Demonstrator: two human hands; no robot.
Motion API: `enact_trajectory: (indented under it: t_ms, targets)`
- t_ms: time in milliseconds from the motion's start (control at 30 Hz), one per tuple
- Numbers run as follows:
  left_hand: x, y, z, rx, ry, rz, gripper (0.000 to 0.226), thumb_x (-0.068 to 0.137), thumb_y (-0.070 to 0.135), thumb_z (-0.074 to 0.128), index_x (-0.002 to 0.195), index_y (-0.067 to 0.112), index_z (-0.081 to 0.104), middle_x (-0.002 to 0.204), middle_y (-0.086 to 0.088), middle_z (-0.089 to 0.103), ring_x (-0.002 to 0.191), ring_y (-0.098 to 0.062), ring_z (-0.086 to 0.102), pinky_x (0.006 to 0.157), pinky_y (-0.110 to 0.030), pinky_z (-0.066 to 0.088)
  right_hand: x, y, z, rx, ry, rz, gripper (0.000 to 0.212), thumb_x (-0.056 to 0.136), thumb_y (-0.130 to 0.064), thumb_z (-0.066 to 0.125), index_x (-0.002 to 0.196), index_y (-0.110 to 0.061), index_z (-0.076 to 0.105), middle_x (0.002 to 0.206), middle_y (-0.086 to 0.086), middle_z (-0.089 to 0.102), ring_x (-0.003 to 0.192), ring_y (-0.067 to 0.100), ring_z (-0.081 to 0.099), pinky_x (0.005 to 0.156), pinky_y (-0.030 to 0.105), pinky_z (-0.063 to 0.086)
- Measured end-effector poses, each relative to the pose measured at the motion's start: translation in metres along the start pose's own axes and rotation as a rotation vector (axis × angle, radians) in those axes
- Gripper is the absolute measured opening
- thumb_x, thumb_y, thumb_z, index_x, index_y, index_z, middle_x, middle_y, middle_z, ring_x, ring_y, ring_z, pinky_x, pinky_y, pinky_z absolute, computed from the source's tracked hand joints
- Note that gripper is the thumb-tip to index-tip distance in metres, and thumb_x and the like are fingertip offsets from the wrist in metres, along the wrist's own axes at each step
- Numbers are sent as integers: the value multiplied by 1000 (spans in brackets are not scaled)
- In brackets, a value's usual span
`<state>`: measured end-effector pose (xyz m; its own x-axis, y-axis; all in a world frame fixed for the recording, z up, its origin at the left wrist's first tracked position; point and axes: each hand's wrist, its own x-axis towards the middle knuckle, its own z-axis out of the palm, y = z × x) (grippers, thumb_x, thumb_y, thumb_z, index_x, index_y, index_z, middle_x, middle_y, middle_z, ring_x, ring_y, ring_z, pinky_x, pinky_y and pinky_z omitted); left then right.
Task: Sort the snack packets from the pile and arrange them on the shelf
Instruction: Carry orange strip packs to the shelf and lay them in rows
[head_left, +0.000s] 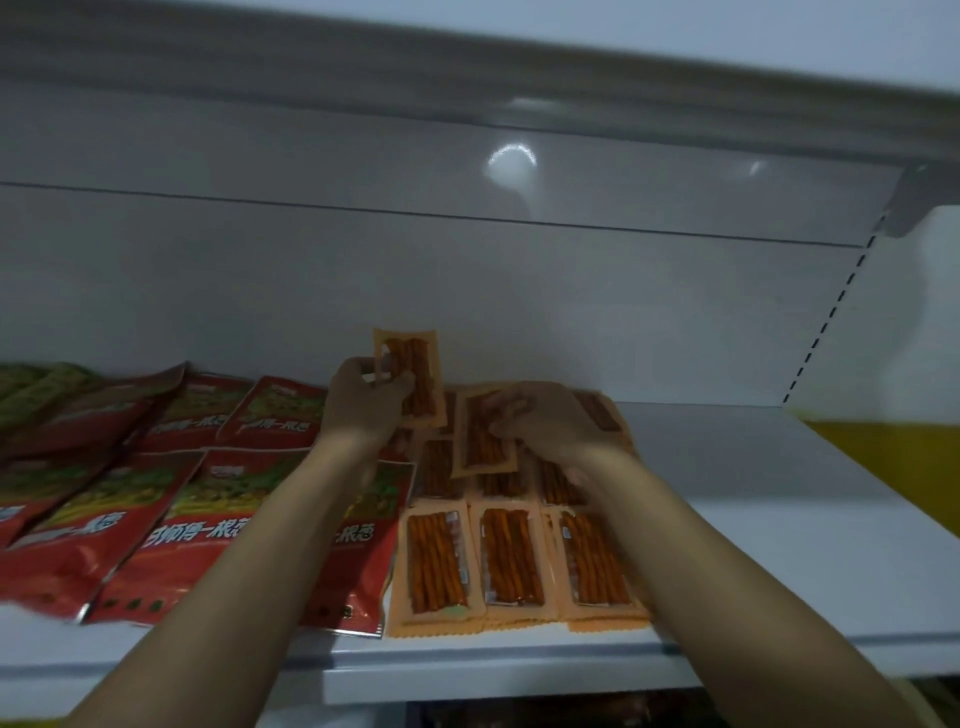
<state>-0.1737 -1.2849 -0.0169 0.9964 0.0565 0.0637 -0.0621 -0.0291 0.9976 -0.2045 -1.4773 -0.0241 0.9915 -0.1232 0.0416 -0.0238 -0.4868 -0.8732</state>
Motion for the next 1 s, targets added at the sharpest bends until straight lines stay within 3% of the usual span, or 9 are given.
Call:
enact_trajectory:
  t_ms: [167, 300, 400, 467, 600, 733, 800, 900, 1000]
  targets:
    - [-5, -6, -10, 10, -15, -12, 22, 96, 19, 61, 115, 7, 58, 112, -15, 64, 87, -30, 63, 63, -35, 46, 6, -9, 32, -118, -26, -52, 23, 79, -1, 73, 99, -12, 73, 80, -5, 63, 74, 8, 60, 52, 7, 41]
    - [-11, -11, -21, -5, -30, -3, 21, 98, 16, 58, 115, 3, 57, 97, -12, 59, 57, -14, 45, 44, -22, 34, 7, -4, 45, -138, -59, 37, 17, 82, -6, 71, 94, -17, 73, 85, -3, 68, 81, 13, 66, 58, 16, 49]
    - [-12, -16, -27, -16, -18, -6, 20, 97, 15, 59, 113, 3, 57, 90, -10, 58, 54, -13, 44, 38, -18, 33, 5, -6, 51, -266, -87, 36, 16, 87, -10, 67, 97, -19, 74, 85, 0, 70, 71, 13, 68, 60, 25, 53]
    - [-13, -17, -30, -27, -18, -16, 18, 96, 16, 61, 110, 5, 59, 94, -11, 64, 62, -15, 54, 44, -21, 36, 5, -8, 54, -373, -104, 33, 17, 89, -14, 64, 101, -21, 73, 83, 0, 70, 63, 12, 67, 50, 21, 46]
    - [-14, -22, -35, -63, -17, -36, 21, 92, 17, 66, 110, 6, 62, 103, -12, 70, 87, -25, 68, 60, -28, 47, 3, -12, 57, -514, -91, 25, 21, 90, -18, 64, 109, -24, 71, 81, -5, 63, 70, 13, 62, 49, 17, 38]
    - [-16, -23, -37, -75, -32, -50, 14, 90, 15, 69, 102, 9, 63, 99, -11, 71, 86, -25, 69, 59, -26, 47, 1, -11, 55, -502, -80, 26, 23, 91, -18, 63, 113, -19, 71, 67, -9, 52, 60, 9, 50, 61, 22, 40]
    - [-19, -22, -36, -69, -50, -49, 13, 90, 14, 70, 100, 9, 64, 97, -10, 72, 79, -20, 68, 50, -21, 46, -2, -13, 53, -521, -92, 23, 24, 91, -19, 62, 113, -20, 72, 77, -5, 63, 65, 11, 54, 65, 24, 42]
    - [-22, -20, -33, -44, -90, -42, 17, 89, 15, 71, 103, 7, 65, 94, -9, 72, 65, -15, 65, 40, -18, 41, -3, -18, 51, -489, -2, -52, 26, 95, -26, 57, 117, -21, 71, 107, -4, 69, 95, 14, 63, 75, 24, 45]
    - [-25, -15, -29, -55, -113, -39, 19, 88, 17, 73, 102, 6, 67, 94, -13, 71, 57, -16, 60, 39, -21, 39, -6, -29, 45, -134, 115, -91, 32, 96, -40, 57, 122, -25, 66, 117, -5, 67, 109, 14, 63, 89, 27, 49]
